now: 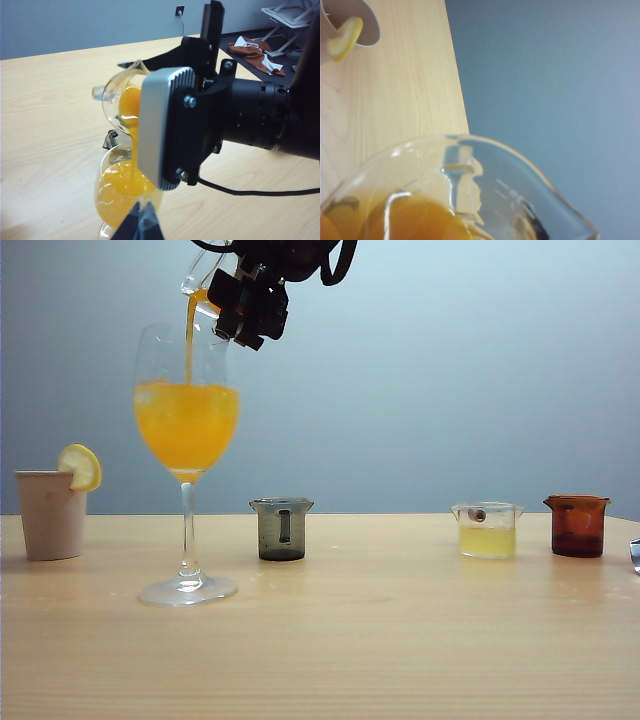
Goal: Pick up the second measuring cup from the left, pour the orange juice inside into the goblet, and finally put the measuring cup back in its original place.
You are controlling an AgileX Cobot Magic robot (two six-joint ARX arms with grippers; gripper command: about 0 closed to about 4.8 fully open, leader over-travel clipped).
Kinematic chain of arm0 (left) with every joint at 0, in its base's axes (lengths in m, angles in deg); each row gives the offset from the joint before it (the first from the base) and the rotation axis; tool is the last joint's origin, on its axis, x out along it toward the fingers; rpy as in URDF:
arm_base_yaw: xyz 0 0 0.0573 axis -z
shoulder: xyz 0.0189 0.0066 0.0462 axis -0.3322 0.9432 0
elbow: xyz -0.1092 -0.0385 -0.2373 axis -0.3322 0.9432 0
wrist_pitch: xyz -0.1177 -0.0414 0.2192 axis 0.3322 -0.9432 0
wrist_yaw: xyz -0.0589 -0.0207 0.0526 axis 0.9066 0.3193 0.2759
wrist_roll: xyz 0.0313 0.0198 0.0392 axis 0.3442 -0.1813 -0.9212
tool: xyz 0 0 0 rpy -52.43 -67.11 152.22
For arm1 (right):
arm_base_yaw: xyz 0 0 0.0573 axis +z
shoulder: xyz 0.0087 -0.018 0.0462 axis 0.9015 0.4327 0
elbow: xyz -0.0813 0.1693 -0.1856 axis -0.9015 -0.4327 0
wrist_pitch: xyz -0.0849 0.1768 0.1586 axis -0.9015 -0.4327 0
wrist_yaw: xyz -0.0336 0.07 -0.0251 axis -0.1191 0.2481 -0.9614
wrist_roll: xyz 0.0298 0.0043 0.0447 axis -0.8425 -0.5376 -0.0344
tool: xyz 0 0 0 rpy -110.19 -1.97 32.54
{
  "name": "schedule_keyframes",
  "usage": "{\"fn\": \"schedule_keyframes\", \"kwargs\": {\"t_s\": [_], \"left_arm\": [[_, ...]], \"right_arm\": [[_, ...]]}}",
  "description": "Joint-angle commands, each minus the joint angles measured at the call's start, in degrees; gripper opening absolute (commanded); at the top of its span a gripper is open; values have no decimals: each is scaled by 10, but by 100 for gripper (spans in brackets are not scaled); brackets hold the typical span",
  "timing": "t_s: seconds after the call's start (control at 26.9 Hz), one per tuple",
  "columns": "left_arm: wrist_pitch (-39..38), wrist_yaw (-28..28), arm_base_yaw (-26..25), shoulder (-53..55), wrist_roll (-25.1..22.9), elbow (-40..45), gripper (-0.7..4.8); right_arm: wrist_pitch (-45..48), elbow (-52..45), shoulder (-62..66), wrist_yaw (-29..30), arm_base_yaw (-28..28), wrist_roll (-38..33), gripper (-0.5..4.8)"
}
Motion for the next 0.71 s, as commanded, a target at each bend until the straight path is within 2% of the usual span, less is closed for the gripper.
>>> {"fn": "schedule_keyframes", "kwargs": {"t_s": [0.04, 0.56, 0.71], "left_arm": [[1, 3, 1, -1, 0, -2, -6], [1, 3, 1, -1, 0, -2, -6], [1, 3, 1, -1, 0, -2, -6]], "right_arm": [[18, 4, -4, 0, 0, 19, 143], [18, 4, -4, 0, 0, 21, 143], [18, 4, -4, 0, 0, 40, 143]]}}
